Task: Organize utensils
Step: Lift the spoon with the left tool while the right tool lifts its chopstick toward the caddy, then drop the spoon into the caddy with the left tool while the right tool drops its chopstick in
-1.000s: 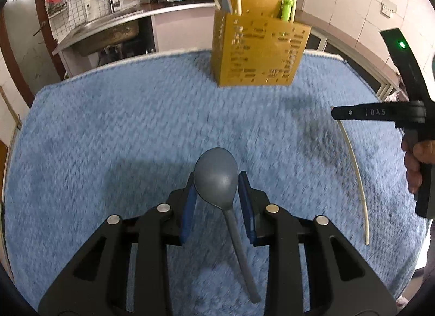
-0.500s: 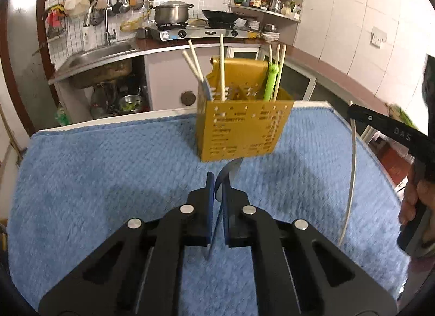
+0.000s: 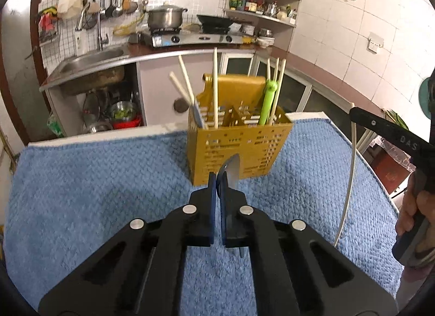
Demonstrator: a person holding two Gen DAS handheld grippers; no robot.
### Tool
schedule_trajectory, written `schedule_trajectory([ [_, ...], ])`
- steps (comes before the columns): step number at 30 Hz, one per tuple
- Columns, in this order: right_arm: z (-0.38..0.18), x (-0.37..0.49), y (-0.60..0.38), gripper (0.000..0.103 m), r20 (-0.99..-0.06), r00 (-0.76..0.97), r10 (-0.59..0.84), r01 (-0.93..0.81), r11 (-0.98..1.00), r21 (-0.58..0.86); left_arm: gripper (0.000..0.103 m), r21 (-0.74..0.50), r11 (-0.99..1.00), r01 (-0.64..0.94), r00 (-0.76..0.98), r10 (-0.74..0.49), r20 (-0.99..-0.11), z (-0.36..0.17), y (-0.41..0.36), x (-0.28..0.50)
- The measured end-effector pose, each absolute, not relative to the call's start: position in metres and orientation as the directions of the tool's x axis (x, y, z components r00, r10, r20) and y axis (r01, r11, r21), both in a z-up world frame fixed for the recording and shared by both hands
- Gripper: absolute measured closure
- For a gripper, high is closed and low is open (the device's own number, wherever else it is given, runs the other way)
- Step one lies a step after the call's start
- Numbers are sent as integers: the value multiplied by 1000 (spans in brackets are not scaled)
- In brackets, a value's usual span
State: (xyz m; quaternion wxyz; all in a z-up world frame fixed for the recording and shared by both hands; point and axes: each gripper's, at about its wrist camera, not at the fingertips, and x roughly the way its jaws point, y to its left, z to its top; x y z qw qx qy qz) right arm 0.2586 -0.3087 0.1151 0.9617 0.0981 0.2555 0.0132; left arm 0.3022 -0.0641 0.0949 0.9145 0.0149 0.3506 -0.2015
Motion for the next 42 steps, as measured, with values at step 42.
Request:
schedule_trajectory([
  [42,95,357,-283,97,-114,990,79,-62,987,145,102,15,931,363,821,-313,-477,98,-97,389],
])
